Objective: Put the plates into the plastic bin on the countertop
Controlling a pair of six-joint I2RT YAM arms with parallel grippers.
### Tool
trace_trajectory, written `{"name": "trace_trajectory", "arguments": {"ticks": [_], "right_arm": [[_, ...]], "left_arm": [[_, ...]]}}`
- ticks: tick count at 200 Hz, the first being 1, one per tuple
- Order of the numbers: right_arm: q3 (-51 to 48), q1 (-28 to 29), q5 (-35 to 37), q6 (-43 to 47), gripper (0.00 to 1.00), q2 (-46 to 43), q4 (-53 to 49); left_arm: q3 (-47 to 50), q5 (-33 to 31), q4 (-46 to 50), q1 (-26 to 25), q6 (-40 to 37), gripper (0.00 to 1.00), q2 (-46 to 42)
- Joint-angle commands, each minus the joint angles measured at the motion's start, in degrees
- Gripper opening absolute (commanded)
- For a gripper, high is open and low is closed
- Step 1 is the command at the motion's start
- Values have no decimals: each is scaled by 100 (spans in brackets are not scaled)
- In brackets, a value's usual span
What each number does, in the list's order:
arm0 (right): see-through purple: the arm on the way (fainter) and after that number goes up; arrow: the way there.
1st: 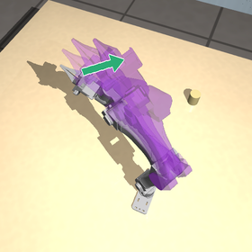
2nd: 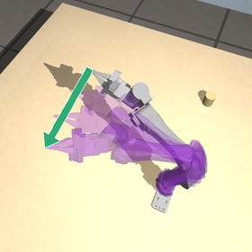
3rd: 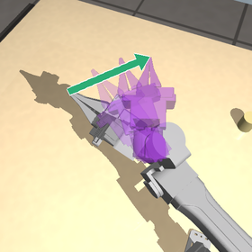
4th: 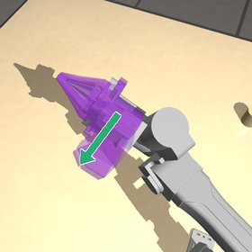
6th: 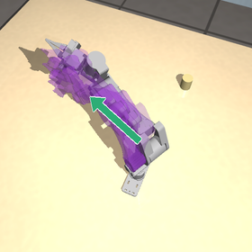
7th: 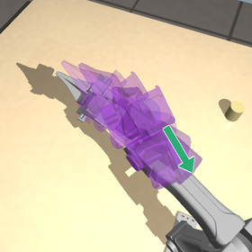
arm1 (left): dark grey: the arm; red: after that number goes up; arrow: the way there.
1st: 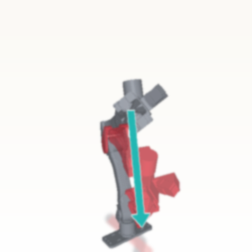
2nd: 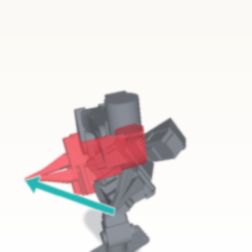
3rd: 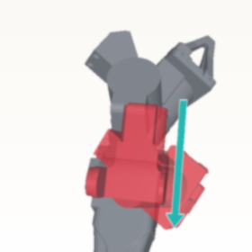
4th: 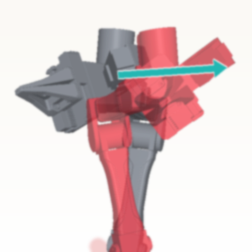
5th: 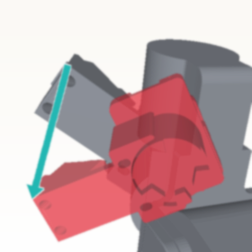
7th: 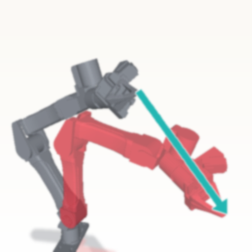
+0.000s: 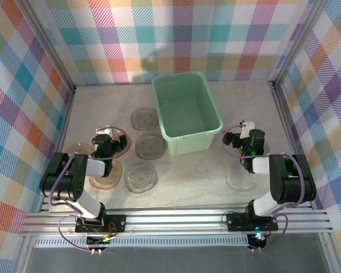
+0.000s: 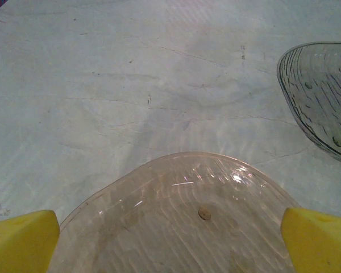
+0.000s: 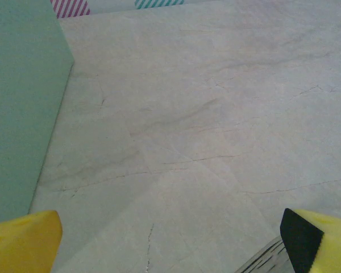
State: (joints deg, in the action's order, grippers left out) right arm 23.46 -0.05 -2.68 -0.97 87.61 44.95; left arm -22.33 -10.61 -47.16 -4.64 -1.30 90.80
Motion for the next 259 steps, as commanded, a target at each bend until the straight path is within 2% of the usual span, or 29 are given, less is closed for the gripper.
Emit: {"name": "trace_trajectory", "arguments": {"ticks": [1,181,201,216,235,259], "right_arm": [[88,-30,-128,64,99,19,75],[80,-53,-163,53,99,11,97],[68,-49,232,-116,99,-243,-103],[79,-55,294,-125,99,-641,-438],[10,-50,439,-195,99,-1094,-698],[79,-55,751,-429,99,-1677,-1564]], "left_arm": [[-97,-45,-290,-25,29,100,-28],[-105,-41,-279,-24,33,100,-27],[-70,-28,-323,-31,20,100,-56],[-234,57,148,-19,-7,100,-310],[-619,173,1193,-11,-12,100,-715],[-758,250,1616,-14,-44,100,-1065]]}}
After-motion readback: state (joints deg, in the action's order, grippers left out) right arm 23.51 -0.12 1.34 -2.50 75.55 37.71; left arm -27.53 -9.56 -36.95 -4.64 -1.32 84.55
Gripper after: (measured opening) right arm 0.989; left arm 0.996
